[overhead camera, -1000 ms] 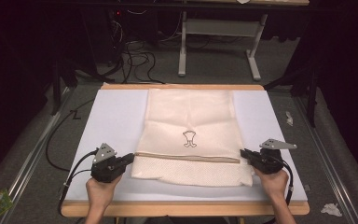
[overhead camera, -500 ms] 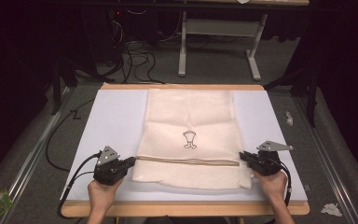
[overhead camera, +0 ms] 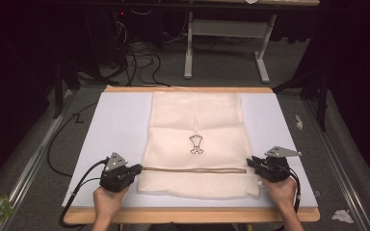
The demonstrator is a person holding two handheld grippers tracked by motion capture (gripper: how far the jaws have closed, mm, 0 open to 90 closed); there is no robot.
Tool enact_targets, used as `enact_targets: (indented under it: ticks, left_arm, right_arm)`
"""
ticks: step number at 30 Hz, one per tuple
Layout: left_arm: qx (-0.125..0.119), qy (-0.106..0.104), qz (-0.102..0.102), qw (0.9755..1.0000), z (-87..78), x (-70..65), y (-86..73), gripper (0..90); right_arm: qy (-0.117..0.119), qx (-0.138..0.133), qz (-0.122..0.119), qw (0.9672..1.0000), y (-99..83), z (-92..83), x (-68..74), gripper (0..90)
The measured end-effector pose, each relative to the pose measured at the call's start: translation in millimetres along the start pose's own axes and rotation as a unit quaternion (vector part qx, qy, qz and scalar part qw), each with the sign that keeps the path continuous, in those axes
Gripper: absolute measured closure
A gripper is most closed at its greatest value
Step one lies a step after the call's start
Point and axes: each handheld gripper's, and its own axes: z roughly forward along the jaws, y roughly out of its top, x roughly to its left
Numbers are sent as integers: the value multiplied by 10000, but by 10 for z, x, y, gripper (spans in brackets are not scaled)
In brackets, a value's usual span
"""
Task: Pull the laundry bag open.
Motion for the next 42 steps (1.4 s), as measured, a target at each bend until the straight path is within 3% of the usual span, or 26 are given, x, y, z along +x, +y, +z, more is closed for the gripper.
enact_targets:
  ticks: [4, 7, 15, 21, 33, 42]
  left_arm:
    - [2, 63, 64, 10000, 22, -16, -16, 790]
    - [-72, 93, 68, 9999, 28, -20, -12, 702]
    - [-297, 242, 37, 9993, -24, 0, 24, 575]
    - [-521, 338, -37, 9981, -101, 54, 54, 553]
    - [-835, 501, -258, 9949, -250, 201, 99, 540]
    - [-909, 553, -345, 9937, -301, 267, 106, 537]
  right_arm:
    - [-25, -7, 30, 10000, 10, 22, 8, 671]
    - [-133, -62, 66, 9999, 40, -5, 14, 597]
    - [-263, -306, 85, 9992, 47, -137, -19, 592]
    - [-314, -591, 103, 9977, 60, -234, -83, 615]
    - [-409, -913, 311, 9945, 46, -418, -252, 625]
    - [-460, -1067, 447, 9922, 25, -507, -335, 624]
